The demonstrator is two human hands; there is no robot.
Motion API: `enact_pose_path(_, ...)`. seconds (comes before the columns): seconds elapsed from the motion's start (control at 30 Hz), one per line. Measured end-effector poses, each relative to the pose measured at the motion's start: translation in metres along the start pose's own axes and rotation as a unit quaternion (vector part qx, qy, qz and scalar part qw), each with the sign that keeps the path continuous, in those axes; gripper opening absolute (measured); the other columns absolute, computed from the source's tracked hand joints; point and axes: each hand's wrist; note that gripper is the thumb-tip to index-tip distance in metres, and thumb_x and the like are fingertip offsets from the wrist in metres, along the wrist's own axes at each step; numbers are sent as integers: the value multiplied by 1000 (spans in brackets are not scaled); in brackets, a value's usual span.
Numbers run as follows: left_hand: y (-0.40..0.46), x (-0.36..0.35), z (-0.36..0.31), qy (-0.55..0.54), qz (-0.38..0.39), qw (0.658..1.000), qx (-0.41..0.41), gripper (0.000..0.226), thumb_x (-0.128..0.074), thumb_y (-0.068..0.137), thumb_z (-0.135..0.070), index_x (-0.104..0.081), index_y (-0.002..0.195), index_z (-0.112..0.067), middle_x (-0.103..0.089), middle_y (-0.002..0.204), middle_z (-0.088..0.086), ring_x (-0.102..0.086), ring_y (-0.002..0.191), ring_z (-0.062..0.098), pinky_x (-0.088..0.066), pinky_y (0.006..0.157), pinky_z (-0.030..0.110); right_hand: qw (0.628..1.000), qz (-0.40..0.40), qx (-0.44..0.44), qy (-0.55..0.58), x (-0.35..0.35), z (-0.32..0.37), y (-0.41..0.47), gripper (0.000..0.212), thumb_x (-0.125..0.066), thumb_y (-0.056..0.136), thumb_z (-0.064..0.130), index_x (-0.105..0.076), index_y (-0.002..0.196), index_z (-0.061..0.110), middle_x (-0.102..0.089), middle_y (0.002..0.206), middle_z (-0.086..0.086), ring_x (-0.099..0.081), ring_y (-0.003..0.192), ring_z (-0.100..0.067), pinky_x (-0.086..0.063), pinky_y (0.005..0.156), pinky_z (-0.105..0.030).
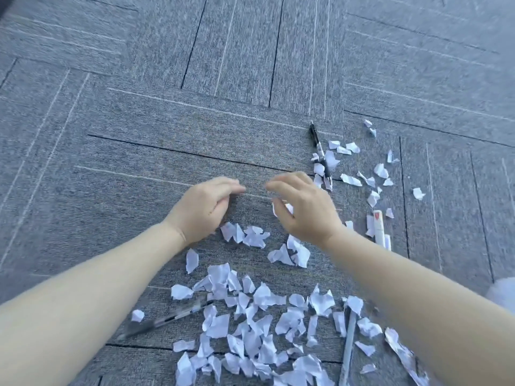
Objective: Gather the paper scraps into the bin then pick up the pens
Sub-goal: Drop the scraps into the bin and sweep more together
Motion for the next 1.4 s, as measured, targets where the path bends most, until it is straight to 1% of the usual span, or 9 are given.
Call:
enact_pose_path(0.13,-22,-17,-17,40,-105,992,-47,36,-45,88,-6,-64,117,-12,-58,128,4,-45,128,19,-29,111,46,984,25,-172,-25,8,-48,36,47,-45,98,34,-43,142,19,-30,156,-5,-21,145,-28,-29,113,-48)
enact_pose_path(0.27,-28,-23,-10,157,-153,949,228,51,-37,91,-40,-38,141,-27,-26,154,6,-13,144,26,0,114,54,976,44,-212,-29,-2,-60,36,53,-42,99,39,-36,148,20,-24,159,-3,-14,147,-26,-18,119,-42)
enact_pose_path(0.33,-31,-29,-8,126,-125,949,259,59,-30,91,-49,-28,146,-26,-17,157,5,-4,146,23,2,116,49,974,17,-227,16,-9,-47,12,52,-44,99,36,-37,147,18,-24,159,-2,-14,147,-24,-19,119,-42)
enact_pose_path(0.63,-81,-85,-70,-85,6,996,7,44,-41,95,-11,-43,139,-13,-48,141,1,-36,135,9,-32,111,39,988,-47,-67,128,-22,15,-89,29,-48,91,22,-64,113,13,-56,135,-3,-47,126,-22,-40,104,-40)
enact_pose_path(0.77,-87,-80,-60,84,-47,995,36,58,-40,92,-34,-30,145,-12,-27,153,6,-14,144,19,-15,117,47,988,25,-136,73,-31,7,-72,51,-37,91,48,-48,137,29,-25,160,5,-8,149,-18,-6,121,-43)
enact_pose_path(0.9,-106,-85,-66,130,82,986,58,78,-32,89,-56,-8,150,-13,-3,159,1,10,145,14,-4,119,42,990,72,-74,99,-44,30,-121,47,-40,95,44,-53,135,22,-31,157,1,-12,149,-19,-15,120,-46)
enact_pose_path(1.07,-154,-101,-84,83,143,986,-27,85,-48,86,-48,-7,150,-10,-8,158,2,6,145,10,-9,118,36,984,48,-49,162,-54,62,-196,51,-54,90,32,-50,137,14,-36,154,-1,-20,147,-19,-24,117,-46)
enact_pose_path(1.27,-195,-111,-75,206,171,961,-67,101,-46,78,-63,-2,149,-7,-2,159,10,-2,146,24,-22,116,45,995,92,-29,-26,-66,78,-230,96,-52,78,71,-20,154,21,-12,162,-9,-8,150,-31,-17,115,-57)
enact_pose_path(1.4,-188,-112,-62,238,126,957,-112,84,-45,83,-59,-17,148,-14,-25,151,9,-28,136,24,-26,108,40,993,78,-50,-73,-84,81,-230,86,-41,86,69,-24,152,16,-21,160,-14,-16,148,-33,-17,115,-52)
Point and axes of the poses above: each hand's wrist, its own y-axis towards the middle knuckle, its own x-axis out of the back of the hand, z = x × y
